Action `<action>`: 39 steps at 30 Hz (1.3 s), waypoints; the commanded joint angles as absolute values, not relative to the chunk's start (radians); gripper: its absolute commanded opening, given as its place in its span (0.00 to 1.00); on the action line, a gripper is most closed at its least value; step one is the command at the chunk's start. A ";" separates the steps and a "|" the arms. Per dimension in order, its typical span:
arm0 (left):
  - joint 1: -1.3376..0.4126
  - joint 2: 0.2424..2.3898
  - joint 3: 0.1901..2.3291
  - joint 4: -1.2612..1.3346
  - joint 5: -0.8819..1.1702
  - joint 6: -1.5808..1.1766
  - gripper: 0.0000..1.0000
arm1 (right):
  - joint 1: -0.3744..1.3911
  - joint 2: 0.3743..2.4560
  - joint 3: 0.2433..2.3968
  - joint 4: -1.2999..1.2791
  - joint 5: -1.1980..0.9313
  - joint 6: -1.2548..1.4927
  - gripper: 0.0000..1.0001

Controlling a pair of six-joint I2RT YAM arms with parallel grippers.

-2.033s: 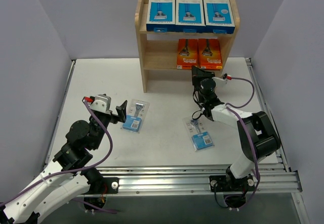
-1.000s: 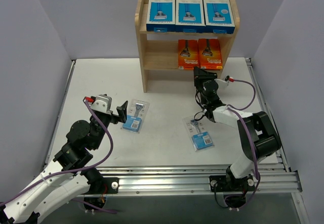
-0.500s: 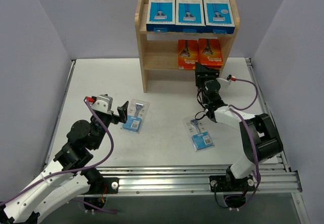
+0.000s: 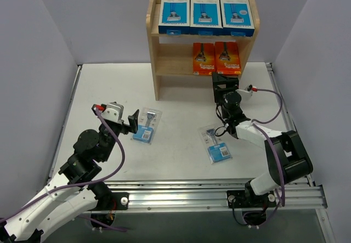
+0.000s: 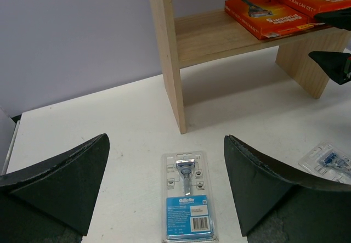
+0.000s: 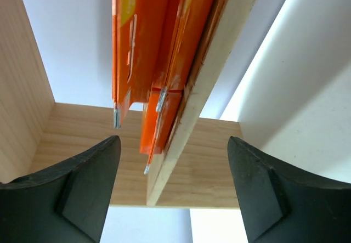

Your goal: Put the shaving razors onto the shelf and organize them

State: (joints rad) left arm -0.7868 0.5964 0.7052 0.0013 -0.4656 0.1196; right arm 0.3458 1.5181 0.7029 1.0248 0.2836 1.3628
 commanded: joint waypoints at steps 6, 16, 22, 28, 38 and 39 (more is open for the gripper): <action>-0.792 0.612 0.738 0.003 -0.489 0.152 0.94 | 0.341 1.332 0.632 1.014 0.216 1.253 0.80; -0.790 0.638 0.696 0.061 -0.552 0.207 0.94 | 0.409 1.100 0.556 0.634 0.054 0.894 0.77; -0.787 0.653 0.701 0.061 -0.529 0.230 0.78 | 0.518 1.041 0.472 0.649 0.041 0.879 0.77; -0.782 0.629 0.686 0.089 -0.563 0.282 0.90 | 0.538 1.248 0.759 0.419 0.011 0.714 0.77; -0.779 0.612 0.663 0.118 -0.627 0.299 0.94 | 0.574 1.292 0.724 0.082 0.168 0.782 0.80; -0.778 0.614 0.661 0.118 -0.621 0.295 0.94 | 0.572 1.251 0.704 0.075 0.182 0.814 0.82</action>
State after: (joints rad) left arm -0.7826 0.6201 0.6567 0.0620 -0.6086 0.2909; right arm 0.5751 1.3159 0.7372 0.2298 0.0780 0.7673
